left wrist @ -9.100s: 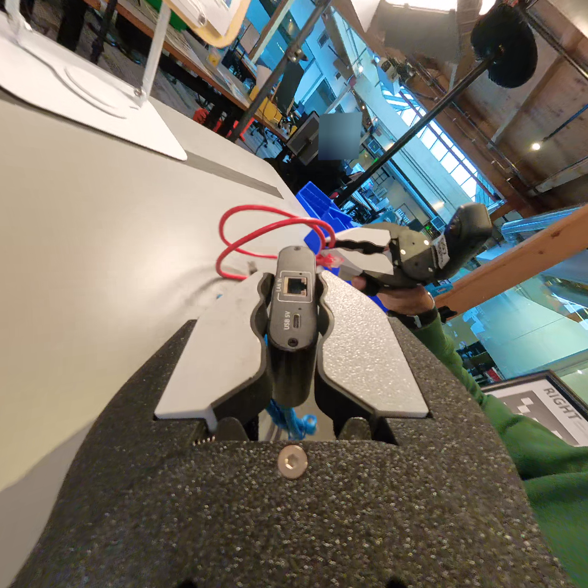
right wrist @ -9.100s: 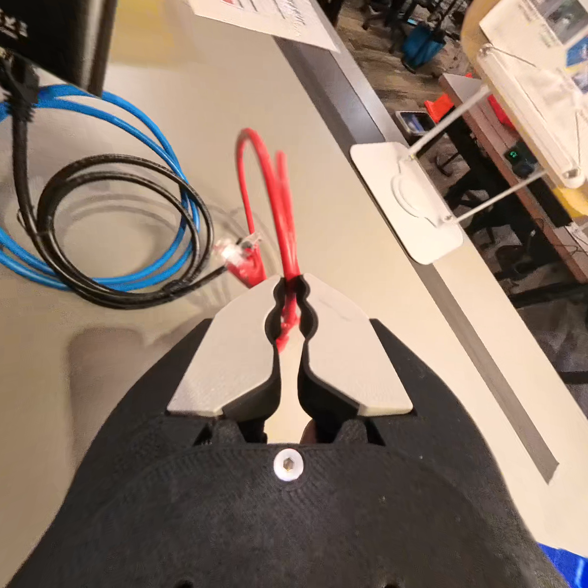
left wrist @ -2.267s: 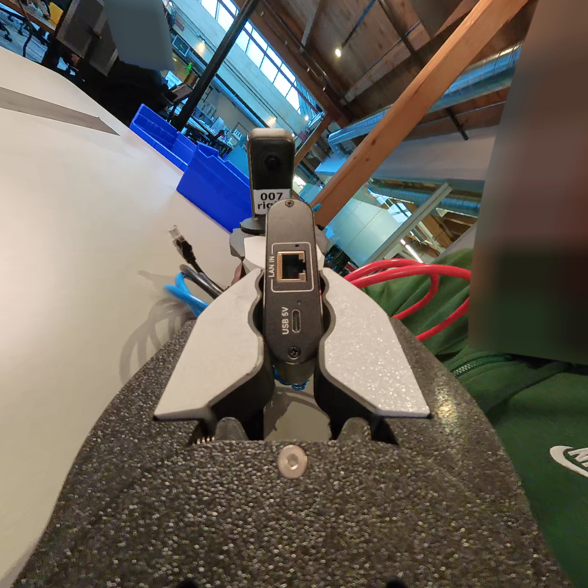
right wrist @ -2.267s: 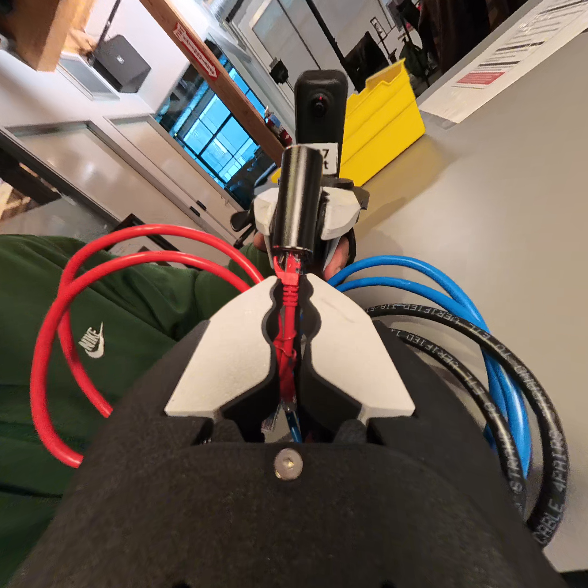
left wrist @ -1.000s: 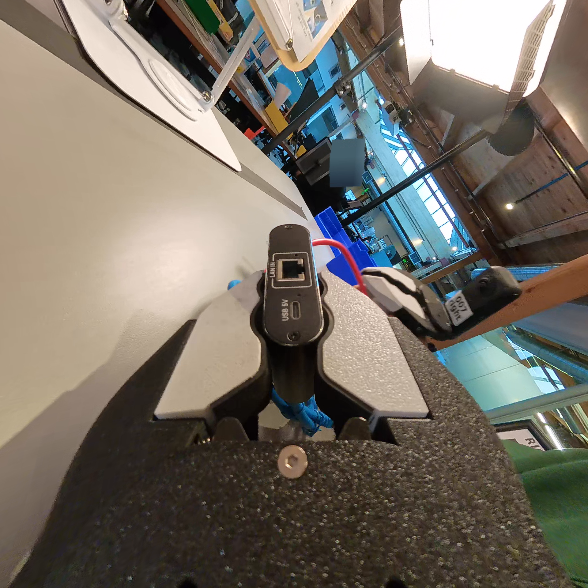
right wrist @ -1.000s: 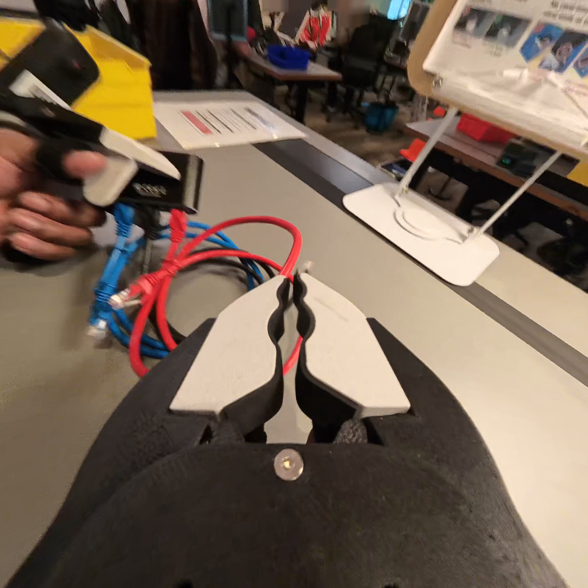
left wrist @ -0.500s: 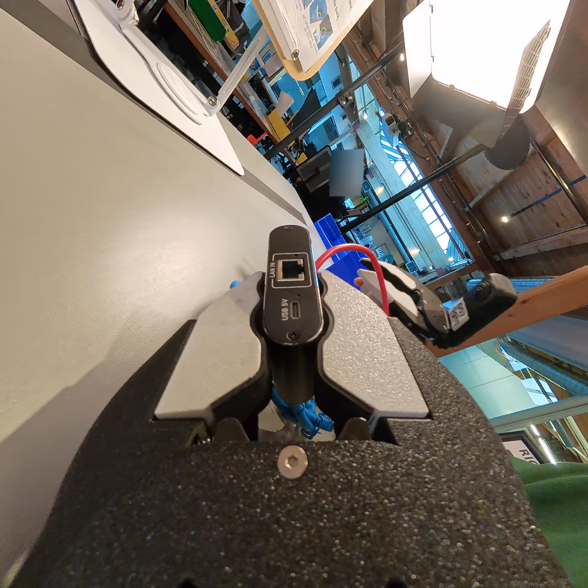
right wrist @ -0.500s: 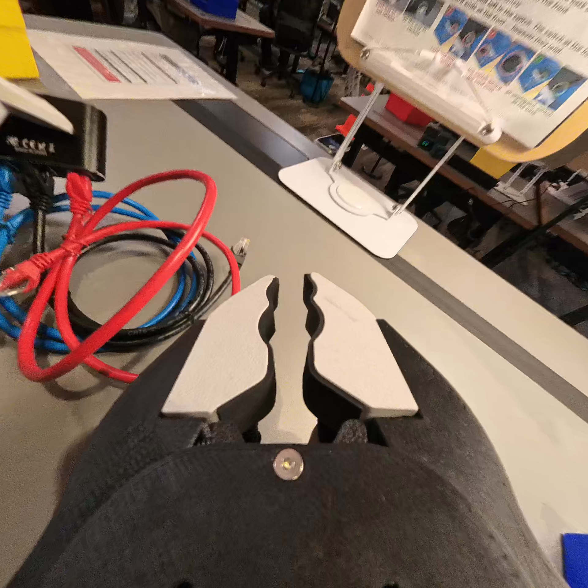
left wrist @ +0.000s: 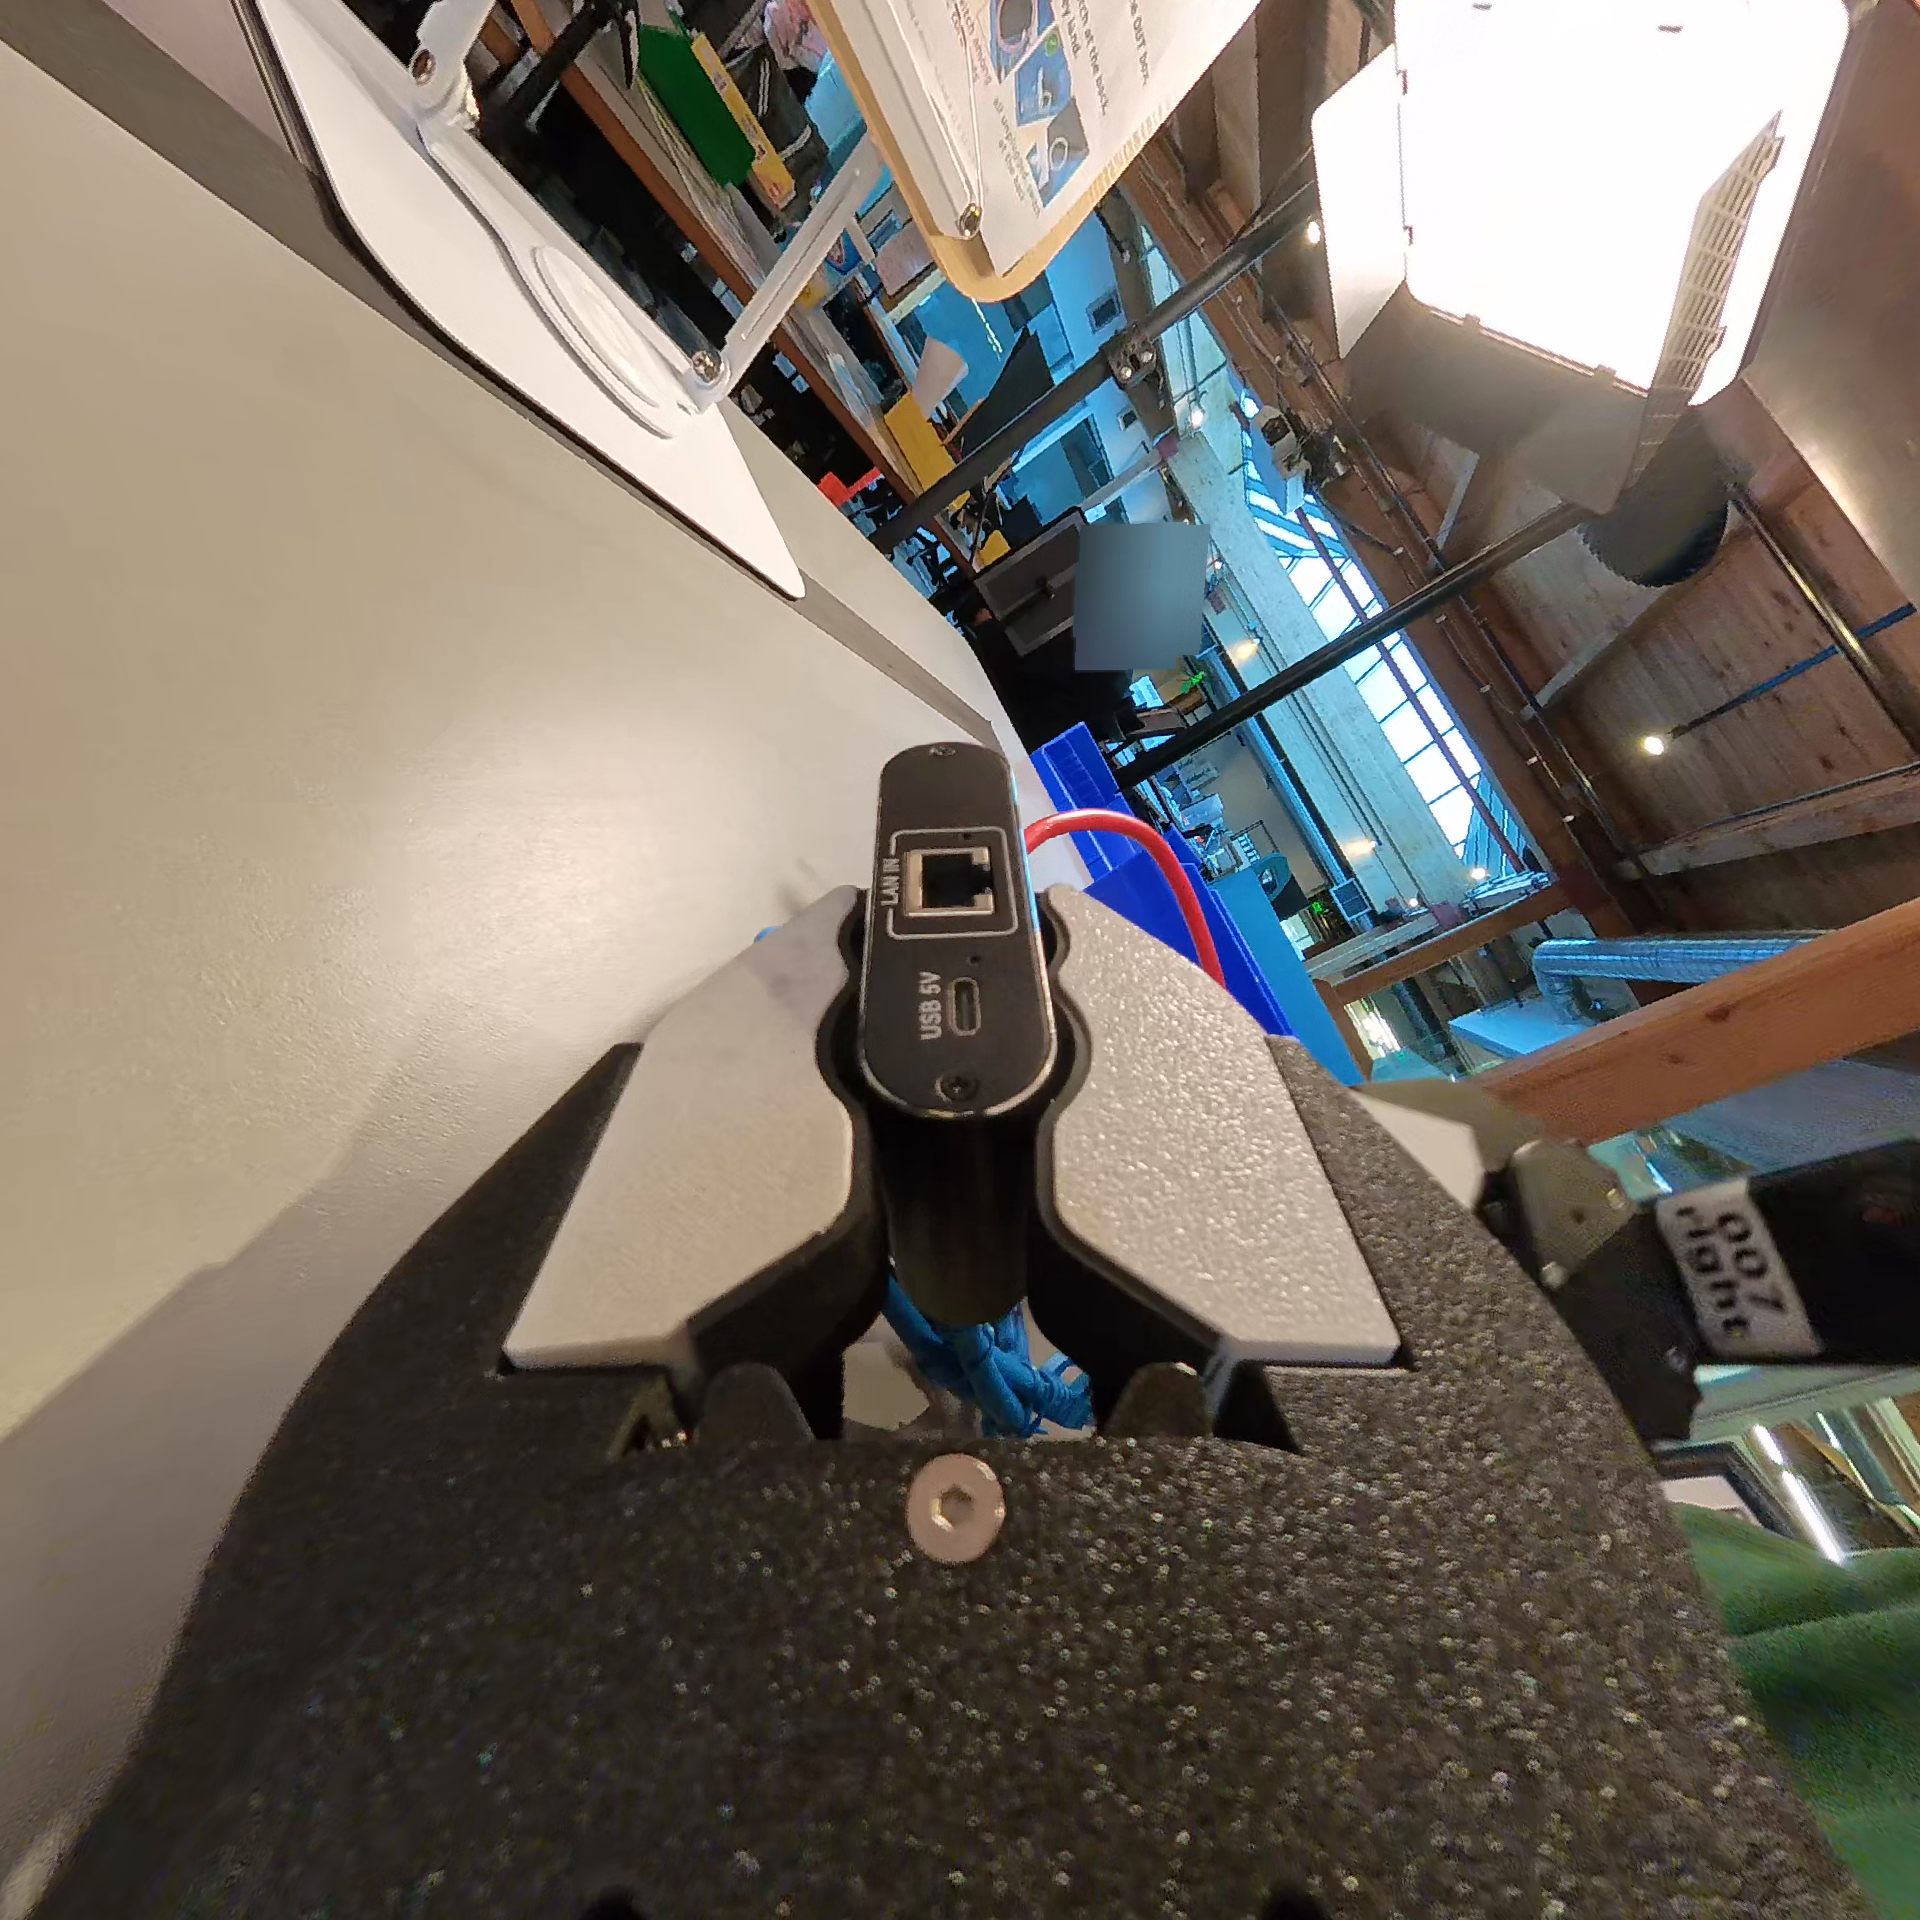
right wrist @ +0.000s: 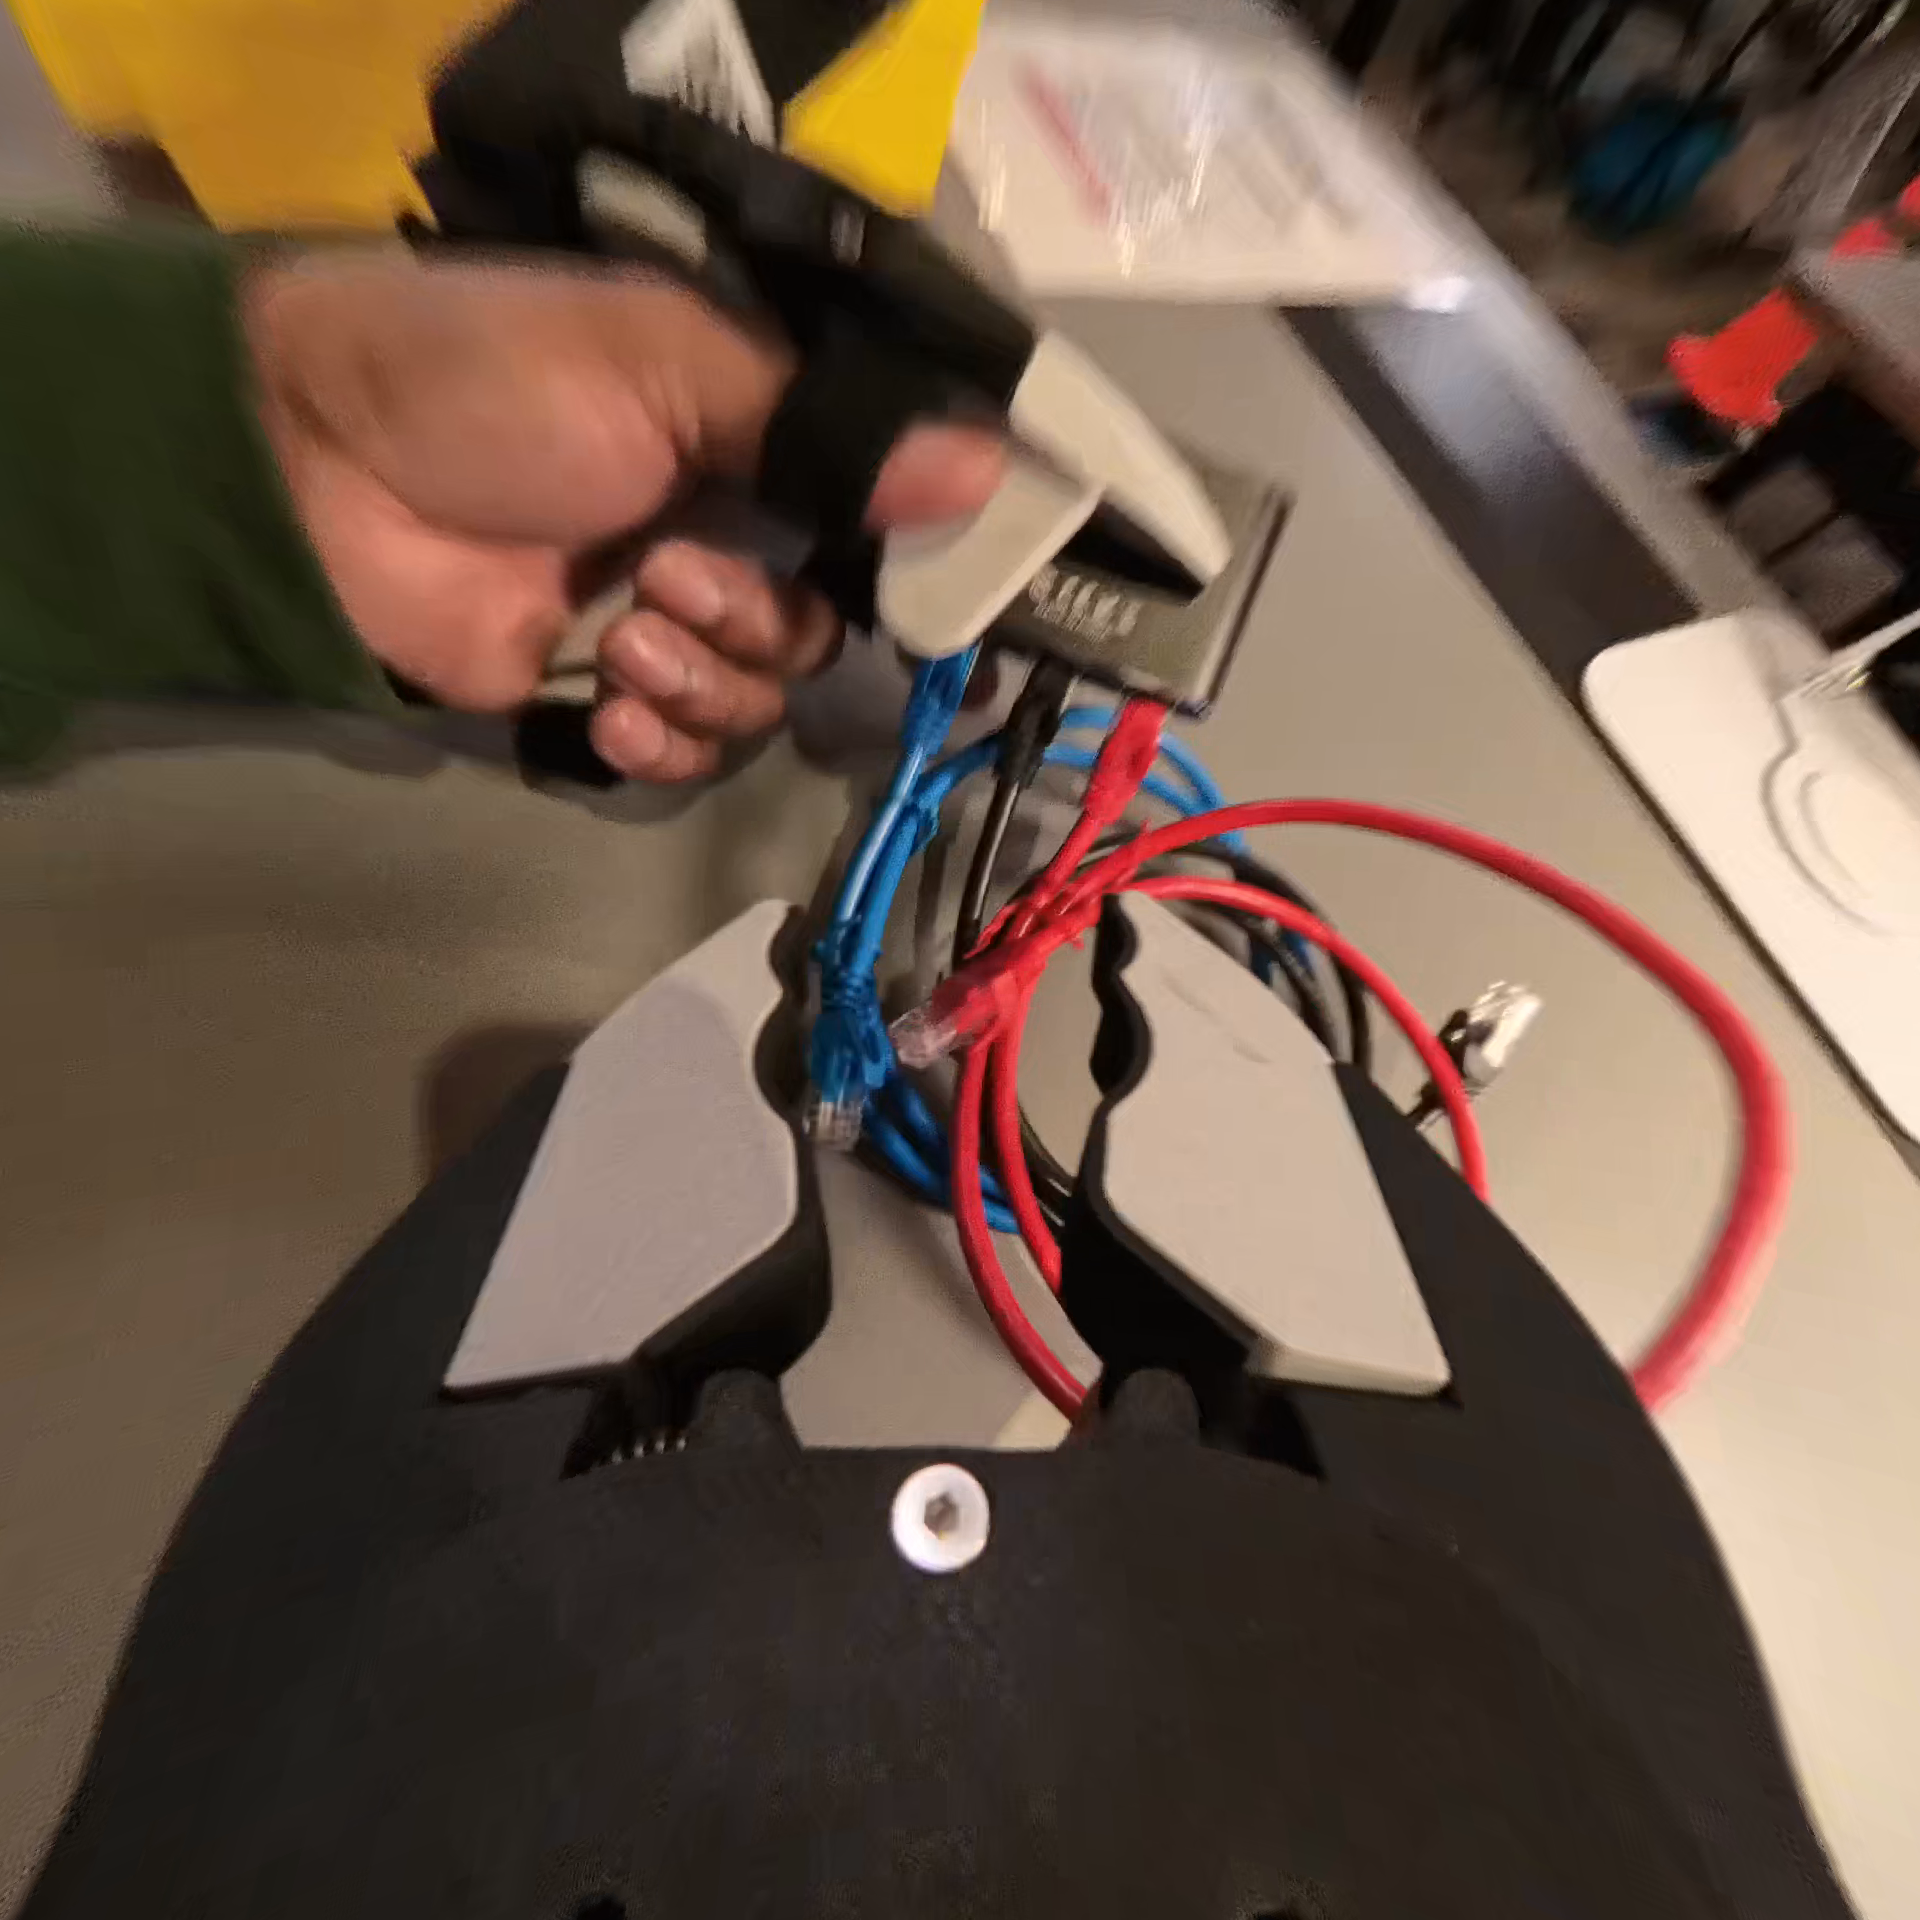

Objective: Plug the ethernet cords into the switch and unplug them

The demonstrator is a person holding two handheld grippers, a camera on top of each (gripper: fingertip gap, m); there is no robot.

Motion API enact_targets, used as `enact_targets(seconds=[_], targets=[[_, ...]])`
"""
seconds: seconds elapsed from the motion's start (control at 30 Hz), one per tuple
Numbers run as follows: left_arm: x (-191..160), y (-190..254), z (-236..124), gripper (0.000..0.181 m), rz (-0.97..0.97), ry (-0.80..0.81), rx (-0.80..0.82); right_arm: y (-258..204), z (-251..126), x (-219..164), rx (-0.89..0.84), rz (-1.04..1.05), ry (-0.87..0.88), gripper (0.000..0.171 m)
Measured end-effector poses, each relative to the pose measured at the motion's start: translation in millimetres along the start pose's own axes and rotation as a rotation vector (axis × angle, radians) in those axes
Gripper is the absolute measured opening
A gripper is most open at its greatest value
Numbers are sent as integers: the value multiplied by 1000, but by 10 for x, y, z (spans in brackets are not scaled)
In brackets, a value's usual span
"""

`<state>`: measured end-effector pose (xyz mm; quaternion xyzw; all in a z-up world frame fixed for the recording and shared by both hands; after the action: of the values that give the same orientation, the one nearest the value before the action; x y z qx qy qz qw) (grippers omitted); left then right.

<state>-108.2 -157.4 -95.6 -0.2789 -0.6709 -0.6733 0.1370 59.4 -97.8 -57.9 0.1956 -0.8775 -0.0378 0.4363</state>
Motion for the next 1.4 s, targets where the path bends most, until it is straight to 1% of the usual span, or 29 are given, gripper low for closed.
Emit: enact_targets(seconds=[0.07, 0.1, 0.17, 0.23, 0.3, 0.37, 0.53, 0.7, 0.83, 0.93, 1.0, 1.07, 1.13, 1.2, 1.33, 1.4], targets=[[-4, 9, -1, 29, -12, 12, -10, -61, 229, -62, -29, -34, -124, 72], [-5, 12, -3, 29, -21, 19, -16, -65, 315, -94, -40, -31, -162, 77], [-11, 27, -4, 29, -38, 29, -27, -58, 448, -160, -48, -15, -221, 83], [-13, 47, -4, 29, -43, 36, -33, -34, 529, -211, -91, -41, -254, 83], [-6, 54, -16, 29, -42, 53, -24, -38, 540, -200, -93, -47, -244, 75], [-1, 48, -30, 29, -59, 71, -19, -28, 531, -193, -151, -104, -246, 71], [-15, -16, -55, 29, -169, 106, -14, 6, 452, -243, -391, -319, -205, 68], [-49, -37, -53, 29, -242, 104, -18, 77, 394, -333, -682, -594, -203, 55], [-100, -29, -25, 29, -316, 111, -61, 127, 450, -335, -825, -705, -222, 51], [-153, -14, 10, 29, -355, 109, -87, 173, 500, -316, -887, -749, -227, 52], [-199, 5, 43, 29, -377, 90, -105, 198, 537, -331, -912, -785, -242, 45], [-247, 45, 89, 29, -383, 66, -130, 210, 547, -355, -922, -816, -245, 34], [-265, 72, 117, 29, -367, 48, -141, 226, 514, -374, -923, -830, -238, 28], [-255, 109, 144, 32, -329, 18, -169, 254, 462, -385, -925, -835, -230, 25], [-199, 256, 181, 46, -186, -40, -238, 342, 324, -394, -932, -835, -204, 23], [-169, 327, 184, 52, -121, -39, -272, 409, 234, -409, -947, -846, -196, 22]])
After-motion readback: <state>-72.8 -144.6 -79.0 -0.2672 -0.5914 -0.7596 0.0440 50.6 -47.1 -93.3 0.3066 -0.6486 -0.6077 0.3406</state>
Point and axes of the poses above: each gripper's, where its closed fingertips meet, z out along the fingers, x out of its top, y = z × x across the jaws, the point moved 8 cm from there along -z, back along the fingers, and after that the axes turned 4 degrees about -y, right-handed, at the moved point
